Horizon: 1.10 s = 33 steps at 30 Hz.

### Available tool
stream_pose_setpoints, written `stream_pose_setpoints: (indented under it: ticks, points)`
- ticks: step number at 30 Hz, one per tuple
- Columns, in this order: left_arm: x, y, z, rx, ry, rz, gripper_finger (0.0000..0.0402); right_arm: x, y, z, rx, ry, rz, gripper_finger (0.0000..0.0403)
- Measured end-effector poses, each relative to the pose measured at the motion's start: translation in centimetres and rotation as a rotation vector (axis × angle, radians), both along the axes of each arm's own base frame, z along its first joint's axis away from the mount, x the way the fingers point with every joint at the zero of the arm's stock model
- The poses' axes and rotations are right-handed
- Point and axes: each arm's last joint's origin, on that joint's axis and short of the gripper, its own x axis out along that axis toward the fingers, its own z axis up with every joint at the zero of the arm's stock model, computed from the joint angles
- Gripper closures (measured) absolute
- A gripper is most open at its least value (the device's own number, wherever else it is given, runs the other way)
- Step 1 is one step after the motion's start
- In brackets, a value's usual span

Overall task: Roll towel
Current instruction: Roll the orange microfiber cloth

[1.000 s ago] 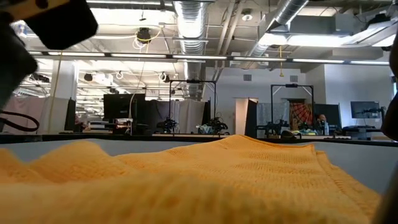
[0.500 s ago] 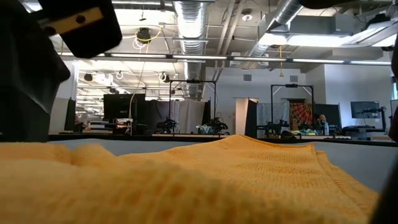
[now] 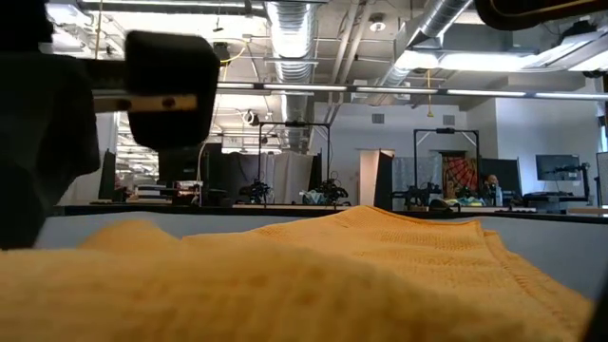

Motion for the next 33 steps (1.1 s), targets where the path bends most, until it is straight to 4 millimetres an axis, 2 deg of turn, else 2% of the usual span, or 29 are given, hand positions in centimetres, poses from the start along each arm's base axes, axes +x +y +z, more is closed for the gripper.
stream_pose_setpoints:
  ticks: [5, 10, 16, 19, 23, 28, 33]
  points:
    - [1.2, 0.8, 0.8, -0.186, 0.237, -0.013, 0.0401, -0.3, -0.1, -0.2, 0.019, 0.029, -0.049, 0.0378]
    - [2.6, 2.8, 1.3, -0.305, 0.429, 0.085, 0.0401, -0.5, -0.3, -0.3, 0.017, 0.052, -0.074, 0.0378]
    - [3.9, 5.1, 1.4, -0.410, 0.515, 0.191, 0.0401, -0.3, -0.4, -0.3, 0.084, 0.056, -0.135, 0.0378]
    - [3.9, 5.2, 1.5, -0.410, 0.506, 0.139, 0.0401, -0.3, -0.4, -0.3, 0.094, 0.053, -0.148, 0.0378]
    - [3.2, 3.9, 1.9, -0.342, 0.432, 0.027, 0.0401, -0.3, -0.4, -0.3, 0.079, 0.042, -0.146, 0.0378]
    - [0.7, 0.2, 3.4, -0.103, 0.169, -0.004, 0.0401, -0.3, -0.3, -0.2, 0.069, 0.034, -0.132, 0.0378]
    - [-1.2, -2.7, 3.7, 0.093, -0.040, -0.049, 0.0400, -0.3, -0.3, -0.2, 0.065, 0.029, -0.127, 0.0377]
